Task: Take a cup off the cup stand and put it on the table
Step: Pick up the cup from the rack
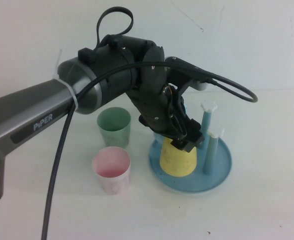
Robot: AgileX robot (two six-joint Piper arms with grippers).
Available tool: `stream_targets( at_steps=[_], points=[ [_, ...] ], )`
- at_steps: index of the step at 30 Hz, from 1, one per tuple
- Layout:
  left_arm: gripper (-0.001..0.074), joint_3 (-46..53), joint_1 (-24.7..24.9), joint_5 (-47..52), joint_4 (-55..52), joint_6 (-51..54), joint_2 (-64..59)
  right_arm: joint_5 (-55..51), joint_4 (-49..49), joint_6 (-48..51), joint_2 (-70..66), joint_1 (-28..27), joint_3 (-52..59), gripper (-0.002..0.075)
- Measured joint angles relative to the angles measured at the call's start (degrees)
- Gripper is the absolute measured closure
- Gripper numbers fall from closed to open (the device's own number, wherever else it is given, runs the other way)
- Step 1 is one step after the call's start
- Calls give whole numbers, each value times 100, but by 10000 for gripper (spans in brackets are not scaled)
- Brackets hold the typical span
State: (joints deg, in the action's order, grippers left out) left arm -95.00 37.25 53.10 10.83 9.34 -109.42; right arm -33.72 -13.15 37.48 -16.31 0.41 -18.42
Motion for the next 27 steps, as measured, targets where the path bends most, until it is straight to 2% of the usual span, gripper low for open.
stream_targets(
  at_steps=[20,24,27],
  points=[
    [235,0,0,-8,39,84,330,129,-165,10,0,0,0,730],
    [235,0,0,57,39,123,723,361,-534,10,0,0,0,730],
    [235,0,0,172,157,102,1080,405,-1379,68,0,0,-14,730]
  ],
)
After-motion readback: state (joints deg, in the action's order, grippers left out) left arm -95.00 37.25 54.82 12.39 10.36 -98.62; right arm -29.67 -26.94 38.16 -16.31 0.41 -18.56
